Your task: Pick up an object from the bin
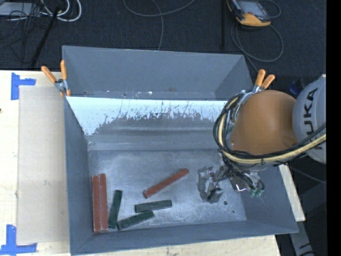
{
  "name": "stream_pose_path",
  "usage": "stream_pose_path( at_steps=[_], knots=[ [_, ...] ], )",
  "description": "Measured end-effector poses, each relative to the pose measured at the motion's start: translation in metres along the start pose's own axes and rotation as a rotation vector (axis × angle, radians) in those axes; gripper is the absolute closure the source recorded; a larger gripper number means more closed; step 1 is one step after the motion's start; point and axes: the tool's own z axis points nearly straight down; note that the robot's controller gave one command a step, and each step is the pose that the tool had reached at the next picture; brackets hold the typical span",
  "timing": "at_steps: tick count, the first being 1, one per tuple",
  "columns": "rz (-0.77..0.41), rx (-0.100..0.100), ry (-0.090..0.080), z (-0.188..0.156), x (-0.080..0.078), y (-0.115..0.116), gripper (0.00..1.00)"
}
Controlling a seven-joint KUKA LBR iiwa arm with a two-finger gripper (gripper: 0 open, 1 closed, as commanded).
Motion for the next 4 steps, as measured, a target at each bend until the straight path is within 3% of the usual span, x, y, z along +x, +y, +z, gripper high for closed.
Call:
stream_pose_path(
  at_steps=[1, 2, 3, 4],
  knots=[
    [-0.001, 0.001, -0.002, -0.001, -0.001, 0.0, 0.0],
    [-0.167, 0.001, -0.004, 0.119, -0.064, -0.003, 0.0],
    [-0.167, 0.002, -0.004, 0.115, -0.064, -0.004, 1.0],
    [-0.143, 0.005, -0.014, -0.088, -0.086, -0.001, 1.0]
  ],
)
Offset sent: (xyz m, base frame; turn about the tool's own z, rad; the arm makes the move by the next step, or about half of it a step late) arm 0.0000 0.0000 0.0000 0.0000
